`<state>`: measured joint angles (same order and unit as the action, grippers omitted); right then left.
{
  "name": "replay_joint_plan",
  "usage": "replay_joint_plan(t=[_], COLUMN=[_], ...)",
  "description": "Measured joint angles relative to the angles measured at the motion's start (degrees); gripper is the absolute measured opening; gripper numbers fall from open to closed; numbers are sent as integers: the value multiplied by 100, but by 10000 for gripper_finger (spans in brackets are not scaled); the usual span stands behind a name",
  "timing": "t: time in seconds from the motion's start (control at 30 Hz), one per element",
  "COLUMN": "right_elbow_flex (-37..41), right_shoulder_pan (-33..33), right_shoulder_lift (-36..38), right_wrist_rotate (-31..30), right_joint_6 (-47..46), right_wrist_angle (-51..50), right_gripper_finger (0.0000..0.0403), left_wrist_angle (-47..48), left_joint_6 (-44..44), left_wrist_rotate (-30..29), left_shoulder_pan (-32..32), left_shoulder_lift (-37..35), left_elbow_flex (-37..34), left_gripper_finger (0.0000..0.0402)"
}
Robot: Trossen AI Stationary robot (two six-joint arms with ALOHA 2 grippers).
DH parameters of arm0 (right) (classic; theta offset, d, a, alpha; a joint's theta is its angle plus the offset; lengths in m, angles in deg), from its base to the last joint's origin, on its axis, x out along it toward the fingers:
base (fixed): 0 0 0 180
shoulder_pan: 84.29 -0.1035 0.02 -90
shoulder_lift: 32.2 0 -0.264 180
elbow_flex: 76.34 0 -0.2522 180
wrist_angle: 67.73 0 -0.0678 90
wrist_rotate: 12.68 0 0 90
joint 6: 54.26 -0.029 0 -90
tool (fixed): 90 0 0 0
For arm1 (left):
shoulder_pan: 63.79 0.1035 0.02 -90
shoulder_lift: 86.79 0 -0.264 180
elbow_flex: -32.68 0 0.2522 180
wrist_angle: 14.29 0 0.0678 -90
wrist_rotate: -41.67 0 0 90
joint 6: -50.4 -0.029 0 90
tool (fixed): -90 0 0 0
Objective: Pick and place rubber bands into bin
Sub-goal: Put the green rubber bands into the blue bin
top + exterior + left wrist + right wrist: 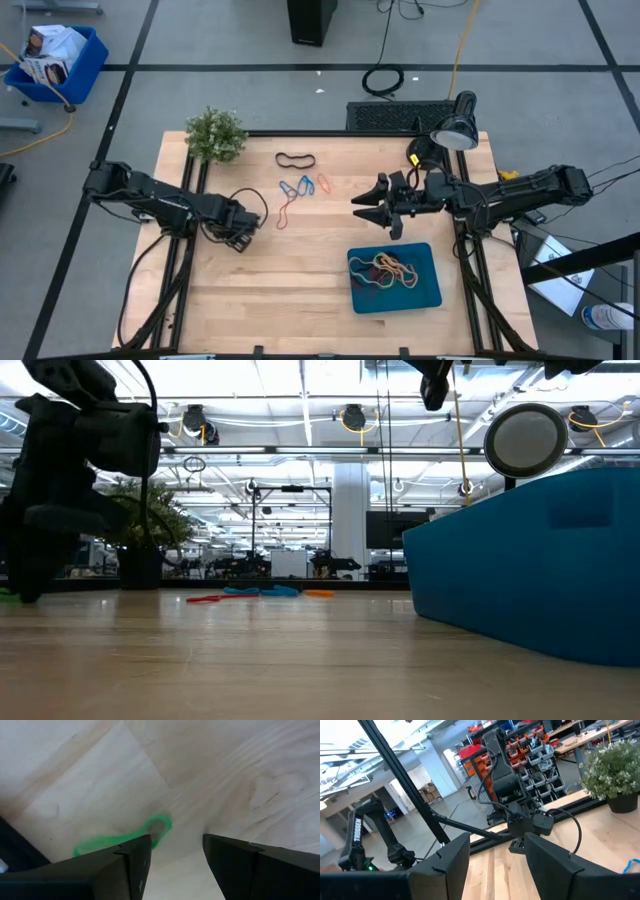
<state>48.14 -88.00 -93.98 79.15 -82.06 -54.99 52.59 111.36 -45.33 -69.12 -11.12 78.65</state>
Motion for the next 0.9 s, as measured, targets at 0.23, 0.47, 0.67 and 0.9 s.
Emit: replay_joint_plan(t=[0.23,0.47,0.67,0.9], right_elbow_flex=[0,0,0,0], right_shoulder_pan=[-2,-2,-2,-2], right_shoulder_lift=[0,0,0,0], right_wrist_rotate=[0,0,0,0], right_joint_6=[-1,-1,-1,-1], right_wrist_angle=[202,200,198,200], right_gripper_finger=[181,181,180,180], left_wrist_angle=[-93,-94,-97,-113], left_joint_6=[31,-172,-620,-1136], left_wrist_rotate=[-29,-168,-229,-245], left_shoulder_pan=[0,-4,-4,-2], left_shoulder_lift=[-8,-4,1,5], left_elbow_flex=[-118,-120,-128,-131], left_gripper_finger=[188,188,188,188])
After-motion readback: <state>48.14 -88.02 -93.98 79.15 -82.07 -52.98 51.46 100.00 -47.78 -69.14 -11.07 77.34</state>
